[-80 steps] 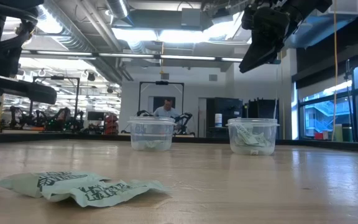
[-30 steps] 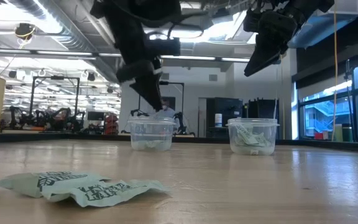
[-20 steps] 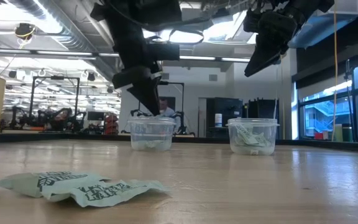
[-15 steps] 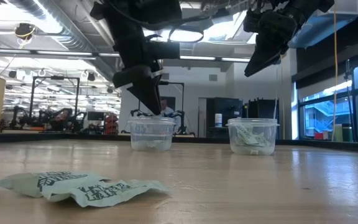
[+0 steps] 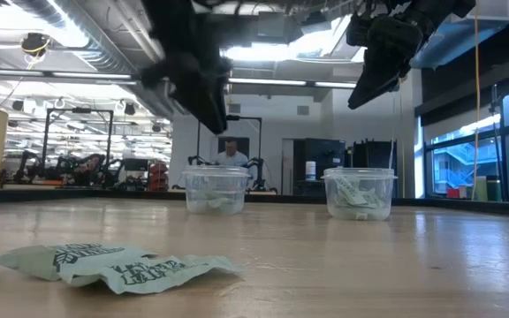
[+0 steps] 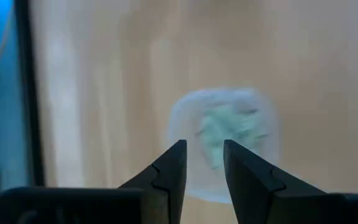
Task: Pick and place Stevia / Truvia into bins
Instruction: Put the left stevia packet into the left transparent container
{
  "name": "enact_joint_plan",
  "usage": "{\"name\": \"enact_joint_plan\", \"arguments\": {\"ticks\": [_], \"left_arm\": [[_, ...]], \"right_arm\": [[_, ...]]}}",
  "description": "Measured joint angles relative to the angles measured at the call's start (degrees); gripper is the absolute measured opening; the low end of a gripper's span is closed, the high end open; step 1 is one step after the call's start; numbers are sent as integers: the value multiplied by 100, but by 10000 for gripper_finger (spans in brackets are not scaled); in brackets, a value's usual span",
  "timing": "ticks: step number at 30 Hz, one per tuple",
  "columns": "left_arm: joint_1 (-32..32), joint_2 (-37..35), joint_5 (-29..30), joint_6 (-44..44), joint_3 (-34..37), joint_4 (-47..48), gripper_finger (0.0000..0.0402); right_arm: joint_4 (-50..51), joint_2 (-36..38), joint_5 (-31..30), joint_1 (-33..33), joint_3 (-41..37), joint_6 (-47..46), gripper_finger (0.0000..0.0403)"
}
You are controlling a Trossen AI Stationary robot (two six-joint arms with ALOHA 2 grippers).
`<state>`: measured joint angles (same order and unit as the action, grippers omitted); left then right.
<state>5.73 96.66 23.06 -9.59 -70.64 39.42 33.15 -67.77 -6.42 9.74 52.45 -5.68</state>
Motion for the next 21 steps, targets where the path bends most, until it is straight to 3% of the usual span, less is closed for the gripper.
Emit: {"name": "enact_joint_plan", "arguments": {"ticks": [4,9,21], "left_arm": [[384,-142,-911,-546,-25,-18,107],[922,-133,-1908,-605,20,-246,123],[1823,290,-2310,2,189,-1200,148]], "right_arm": [[-2,0,0,2,0,3,116],[-2,0,0,1,1,9,116],[-32,0,0,0,0,-7,116]]}}
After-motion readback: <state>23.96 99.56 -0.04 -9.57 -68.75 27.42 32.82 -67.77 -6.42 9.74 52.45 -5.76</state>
